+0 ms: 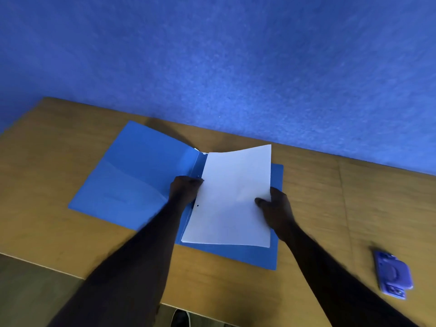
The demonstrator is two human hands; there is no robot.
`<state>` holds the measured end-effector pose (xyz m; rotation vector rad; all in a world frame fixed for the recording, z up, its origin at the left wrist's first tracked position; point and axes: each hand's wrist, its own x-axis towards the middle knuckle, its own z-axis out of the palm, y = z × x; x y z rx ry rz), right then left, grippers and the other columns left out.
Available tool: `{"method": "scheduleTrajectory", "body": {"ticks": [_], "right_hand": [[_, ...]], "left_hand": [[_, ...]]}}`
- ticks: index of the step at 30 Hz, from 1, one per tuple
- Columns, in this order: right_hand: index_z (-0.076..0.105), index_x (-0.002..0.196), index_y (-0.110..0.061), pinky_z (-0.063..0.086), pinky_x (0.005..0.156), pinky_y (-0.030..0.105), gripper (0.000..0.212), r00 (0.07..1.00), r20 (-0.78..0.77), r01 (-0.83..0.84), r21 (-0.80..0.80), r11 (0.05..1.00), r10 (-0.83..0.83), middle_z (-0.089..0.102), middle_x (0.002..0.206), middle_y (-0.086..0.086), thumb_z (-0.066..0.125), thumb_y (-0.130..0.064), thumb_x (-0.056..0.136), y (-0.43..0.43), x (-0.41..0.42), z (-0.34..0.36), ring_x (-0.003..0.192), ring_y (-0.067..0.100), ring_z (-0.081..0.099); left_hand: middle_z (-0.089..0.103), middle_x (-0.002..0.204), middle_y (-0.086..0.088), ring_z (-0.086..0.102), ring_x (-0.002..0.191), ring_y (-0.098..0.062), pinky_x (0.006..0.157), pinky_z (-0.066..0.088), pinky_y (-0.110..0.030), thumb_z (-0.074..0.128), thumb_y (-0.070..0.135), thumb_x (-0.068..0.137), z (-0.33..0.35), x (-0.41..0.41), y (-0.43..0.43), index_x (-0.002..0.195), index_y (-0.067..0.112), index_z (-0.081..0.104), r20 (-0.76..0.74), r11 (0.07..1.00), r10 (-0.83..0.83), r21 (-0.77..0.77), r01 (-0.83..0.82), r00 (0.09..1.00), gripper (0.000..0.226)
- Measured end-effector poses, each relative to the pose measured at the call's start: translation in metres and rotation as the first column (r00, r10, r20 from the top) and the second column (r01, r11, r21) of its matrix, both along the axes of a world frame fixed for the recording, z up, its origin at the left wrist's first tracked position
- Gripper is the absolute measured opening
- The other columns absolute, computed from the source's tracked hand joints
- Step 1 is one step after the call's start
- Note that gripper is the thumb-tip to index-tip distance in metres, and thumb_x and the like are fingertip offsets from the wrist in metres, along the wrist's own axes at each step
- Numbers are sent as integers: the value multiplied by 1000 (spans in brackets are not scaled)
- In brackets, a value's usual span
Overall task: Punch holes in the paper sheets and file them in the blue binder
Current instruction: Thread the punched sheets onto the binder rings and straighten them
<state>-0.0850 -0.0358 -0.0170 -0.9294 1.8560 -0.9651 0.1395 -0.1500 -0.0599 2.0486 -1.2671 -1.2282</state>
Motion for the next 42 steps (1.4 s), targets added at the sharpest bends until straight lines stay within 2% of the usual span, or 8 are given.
{"method": "scheduleTrajectory", "body": {"ticks": [4,9,15,21,25,30,35,42], "right_hand": [[63,114,-8,56,87,50,25,1000,-12,28,-3,1000,-28,69,109,10,59,-6,89,0,-1,-3,97,28,66],[63,110,-9,56,86,51,21,999,-3,33,-4,999,-33,69,106,10,60,-5,89,-4,3,-5,97,30,66],[62,109,-15,56,88,52,21,999,-32,28,17,999,-27,69,109,7,60,-10,89,-5,0,-8,98,26,66],[60,112,-15,58,81,43,22,994,-108,9,24,1000,-6,68,109,6,59,-13,90,0,-2,-12,96,23,65],[59,113,-15,54,72,33,22,993,-120,-8,9,1000,9,66,107,3,58,-13,91,1,-4,-12,94,21,64],[59,112,-15,58,82,44,22,992,-125,-14,15,1000,16,66,110,5,59,-14,91,-1,-3,-12,97,22,64],[60,114,-14,58,84,46,24,992,-121,-19,3,1000,19,67,112,6,60,-15,90,-2,-2,-12,99,23,64],[57,112,-16,58,81,44,20,986,-160,-38,14,999,40,65,108,3,59,-16,91,-4,-2,-19,98,22,64]], "left_hand": [[62,59,1,61,64,-20,54,43,-24,72,41,73,0,-11,-6,58,14,63,-40,997,66,29,-65,997,32],[63,74,-1,61,74,-23,62,44,-26,73,38,74,-3,-13,-13,66,16,62,-61,994,100,52,-97,993,26],[50,60,-3,48,54,-19,49,35,-23,72,35,75,-5,-14,-13,61,12,49,-82,988,94,128,-83,992,35],[44,52,-2,46,54,-17,54,35,-24,71,31,77,-4,-15,-6,50,12,47,49,999,-38,15,37,998,41],[60,64,-6,56,64,-18,57,40,-24,68,23,78,-2,-11,3,65,7,66,170,981,-164,-72,178,972,21],[70,70,-3,66,72,-19,65,54,-30,67,27,77,6,13,6,70,12,71,271,961,-224,-96,258,936,17],[70,75,-1,66,72,-17,69,57,-34,76,39,76,7,30,15,74,18,74,248,922,-379,12,388,892,21],[68,72,6,67,78,-13,62,47,-22,72,20,80,6,29,31,77,18,74,226,907,-369,-124,402,902,4]]}}
